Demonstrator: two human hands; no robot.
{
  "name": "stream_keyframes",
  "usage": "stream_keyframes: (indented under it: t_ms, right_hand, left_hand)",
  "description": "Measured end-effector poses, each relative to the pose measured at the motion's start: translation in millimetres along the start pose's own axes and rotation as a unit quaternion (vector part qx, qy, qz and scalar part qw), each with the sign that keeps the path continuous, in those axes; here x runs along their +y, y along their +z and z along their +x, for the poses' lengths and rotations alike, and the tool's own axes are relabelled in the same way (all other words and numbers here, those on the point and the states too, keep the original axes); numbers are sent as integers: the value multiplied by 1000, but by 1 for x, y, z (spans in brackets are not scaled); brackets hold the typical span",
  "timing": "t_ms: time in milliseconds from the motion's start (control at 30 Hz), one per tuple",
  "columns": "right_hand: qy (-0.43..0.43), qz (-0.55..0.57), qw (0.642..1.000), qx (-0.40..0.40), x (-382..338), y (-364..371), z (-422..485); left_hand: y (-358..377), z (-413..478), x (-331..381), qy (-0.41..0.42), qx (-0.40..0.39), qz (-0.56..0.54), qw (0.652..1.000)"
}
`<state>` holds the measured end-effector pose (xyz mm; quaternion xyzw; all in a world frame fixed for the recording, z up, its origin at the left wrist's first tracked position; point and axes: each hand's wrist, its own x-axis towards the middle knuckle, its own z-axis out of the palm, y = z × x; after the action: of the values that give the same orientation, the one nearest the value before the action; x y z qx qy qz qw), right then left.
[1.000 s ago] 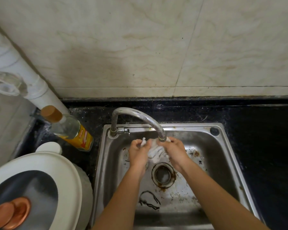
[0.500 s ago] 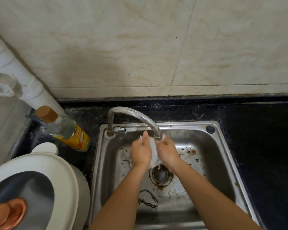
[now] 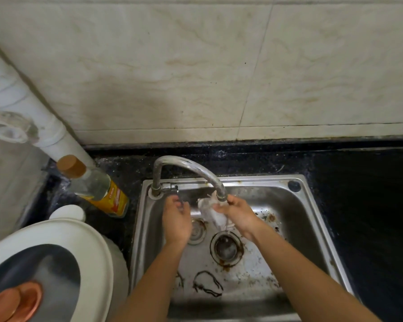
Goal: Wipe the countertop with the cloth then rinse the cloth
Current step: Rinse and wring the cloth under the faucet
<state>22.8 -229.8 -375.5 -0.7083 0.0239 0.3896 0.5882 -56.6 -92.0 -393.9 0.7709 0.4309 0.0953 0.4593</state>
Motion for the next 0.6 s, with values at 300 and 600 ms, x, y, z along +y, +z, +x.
stream_keyframes:
  t_ms: [300, 600]
  right_hand:
    - [2, 17, 1000, 21, -2, -4, 2]
    - [4, 19, 999, 32, -8, -6, 1]
  left_hand:
    - [-15, 44, -9, 152, -67, 213, 963]
    - [-25, 69, 16, 222, -127, 368, 894]
